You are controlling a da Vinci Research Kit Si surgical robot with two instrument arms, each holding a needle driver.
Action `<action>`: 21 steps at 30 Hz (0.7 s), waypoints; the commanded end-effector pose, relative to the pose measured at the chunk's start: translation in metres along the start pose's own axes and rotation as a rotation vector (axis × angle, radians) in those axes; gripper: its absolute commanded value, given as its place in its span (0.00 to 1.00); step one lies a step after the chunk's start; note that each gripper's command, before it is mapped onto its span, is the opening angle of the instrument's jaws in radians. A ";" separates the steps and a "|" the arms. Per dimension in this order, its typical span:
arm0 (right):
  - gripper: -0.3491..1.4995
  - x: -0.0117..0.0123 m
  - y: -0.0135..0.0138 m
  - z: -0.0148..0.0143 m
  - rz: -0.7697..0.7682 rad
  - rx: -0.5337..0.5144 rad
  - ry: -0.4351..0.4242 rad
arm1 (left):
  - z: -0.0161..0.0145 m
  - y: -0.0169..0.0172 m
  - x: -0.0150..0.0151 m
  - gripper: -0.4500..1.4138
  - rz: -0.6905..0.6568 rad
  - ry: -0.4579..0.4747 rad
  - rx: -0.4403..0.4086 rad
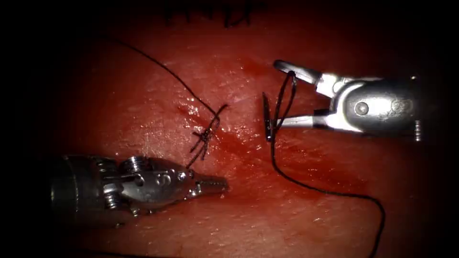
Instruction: Wound Closure
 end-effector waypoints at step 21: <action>0.87 -0.0012 -0.0007 0.0048 -0.124 0.059 0.018 | 0.0011 0.0002 -0.0001 0.17 0.002 0.001 -0.002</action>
